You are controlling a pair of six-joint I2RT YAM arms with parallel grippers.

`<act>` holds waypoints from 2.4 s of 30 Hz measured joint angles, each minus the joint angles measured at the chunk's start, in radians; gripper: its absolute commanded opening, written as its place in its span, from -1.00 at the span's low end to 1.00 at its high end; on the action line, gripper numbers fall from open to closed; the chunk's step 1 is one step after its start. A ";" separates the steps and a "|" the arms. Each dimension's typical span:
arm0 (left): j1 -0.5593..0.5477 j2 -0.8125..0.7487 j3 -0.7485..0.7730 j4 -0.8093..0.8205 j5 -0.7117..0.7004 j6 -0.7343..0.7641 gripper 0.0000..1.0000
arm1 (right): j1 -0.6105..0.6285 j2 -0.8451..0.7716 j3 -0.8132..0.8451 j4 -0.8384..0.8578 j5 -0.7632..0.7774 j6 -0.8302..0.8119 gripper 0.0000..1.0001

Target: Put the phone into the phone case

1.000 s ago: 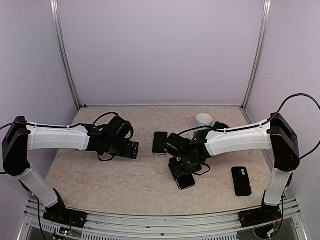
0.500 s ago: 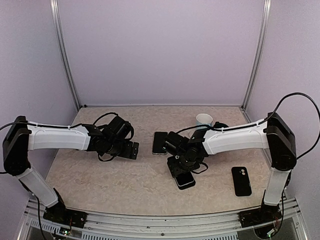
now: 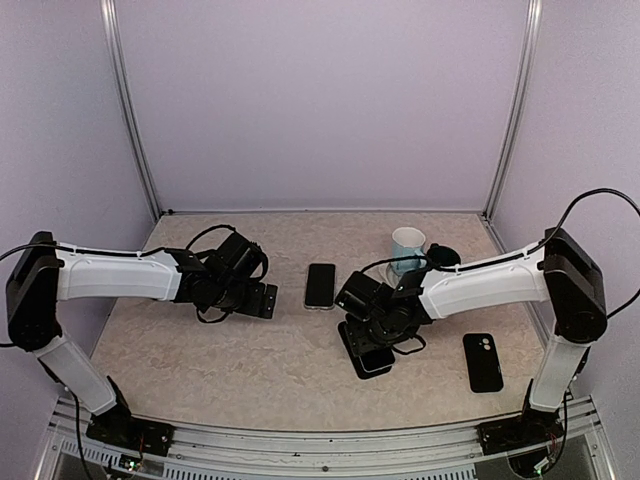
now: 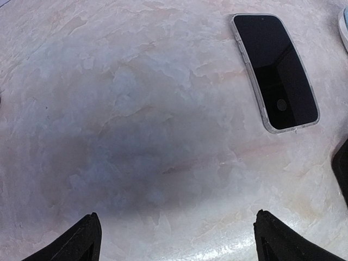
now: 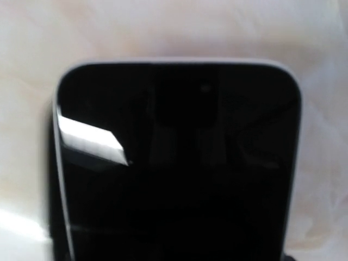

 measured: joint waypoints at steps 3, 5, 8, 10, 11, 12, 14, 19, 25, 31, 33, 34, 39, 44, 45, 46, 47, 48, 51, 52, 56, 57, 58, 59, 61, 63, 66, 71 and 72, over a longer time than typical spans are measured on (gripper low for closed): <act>0.000 0.000 0.000 0.000 0.000 0.000 0.93 | 0.000 -0.002 -0.055 0.027 -0.006 0.017 -0.40; 0.000 0.000 0.000 0.000 0.000 0.000 0.93 | 0.000 -0.008 -0.063 0.035 -0.014 0.024 -0.39; 0.000 0.000 0.000 0.000 -0.001 0.000 0.93 | 0.000 -0.016 -0.061 0.029 -0.023 0.036 -0.40; 0.000 0.000 0.000 0.000 -0.003 0.000 0.93 | 0.000 -0.016 -0.056 0.020 -0.024 0.043 -0.40; 0.000 0.000 0.000 0.000 -0.004 0.000 0.93 | 0.000 -0.016 -0.052 0.014 -0.023 0.045 -0.40; 0.000 0.000 0.000 0.000 -0.003 0.000 0.93 | 0.000 -0.016 -0.047 0.011 -0.024 0.047 -0.41; 0.000 0.000 0.000 0.000 -0.003 0.000 0.93 | 0.000 -0.017 -0.031 0.008 -0.023 0.049 -0.41; 0.000 0.000 0.000 0.000 -0.006 0.003 0.93 | 0.003 -0.018 -0.005 0.024 -0.031 0.062 -0.43; 0.002 0.000 0.000 0.000 -0.006 0.007 0.93 | 0.005 -0.022 -0.029 0.049 -0.038 0.113 -0.48; 0.002 0.000 0.000 0.000 -0.006 0.010 0.93 | 0.008 -0.030 -0.097 0.078 -0.040 0.142 -0.49; 0.002 0.000 0.000 0.000 -0.006 0.011 0.93 | 0.010 -0.030 -0.098 0.079 -0.036 0.144 -0.48; 0.002 0.000 0.000 0.000 -0.006 0.011 0.93 | 0.010 -0.030 -0.098 0.079 -0.035 0.144 -0.48; 0.004 0.003 0.000 0.000 -0.006 0.011 0.93 | 0.011 -0.030 -0.098 0.082 -0.040 0.145 -0.44; 0.007 0.007 0.000 0.000 -0.006 0.011 0.93 | 0.011 -0.029 -0.090 0.066 -0.049 0.160 -0.23; 0.007 0.007 0.000 0.000 -0.006 0.011 0.93 | 0.012 -0.029 -0.090 0.061 -0.050 0.164 -0.19; 0.008 0.007 0.000 0.000 -0.006 0.011 0.93 | 0.013 -0.029 -0.088 0.056 -0.049 0.168 -0.16; 0.008 0.007 0.000 0.000 -0.006 0.012 0.93 | 0.013 -0.029 -0.085 0.046 -0.050 0.171 -0.14; 0.009 0.007 0.000 0.000 -0.006 0.013 0.93 | 0.014 -0.029 -0.080 0.031 -0.052 0.173 -0.13; 0.009 0.009 0.000 0.000 -0.006 0.015 0.93 | 0.015 -0.029 -0.071 -0.002 -0.068 0.173 -0.12; 0.009 0.011 0.000 0.000 -0.006 0.015 0.93 | 0.015 -0.029 -0.069 -0.009 -0.076 0.173 -0.12; 0.013 0.013 0.000 0.000 -0.006 0.015 0.93 | 0.015 -0.029 -0.061 -0.026 -0.094 0.172 -0.14; 0.013 0.013 0.000 0.001 -0.006 0.015 0.93 | 0.016 -0.029 -0.059 -0.029 -0.096 0.170 -0.14; 0.014 0.013 0.000 0.000 -0.006 0.015 0.93 | 0.017 -0.029 -0.058 -0.030 -0.098 0.167 -0.15; 0.014 0.013 0.000 0.000 -0.006 0.015 0.93 | 0.018 -0.030 -0.058 -0.030 -0.100 0.163 -0.15; 0.014 0.013 0.000 0.000 -0.006 0.015 0.93 | 0.022 -0.030 -0.058 -0.030 -0.106 0.154 -0.14; 0.014 0.013 0.000 0.000 -0.006 0.015 0.93 | 0.024 -0.031 -0.058 -0.030 -0.111 0.151 -0.13; 0.014 0.013 0.000 0.001 -0.006 0.016 0.93 | 0.024 -0.034 -0.064 -0.024 -0.116 0.151 -0.12; 0.015 0.014 0.000 0.001 -0.006 0.016 0.93 | 0.024 -0.039 -0.078 -0.008 -0.116 0.150 0.03; 0.015 0.014 0.000 0.001 -0.006 0.016 0.93 | 0.024 -0.039 -0.078 -0.006 -0.116 0.149 0.10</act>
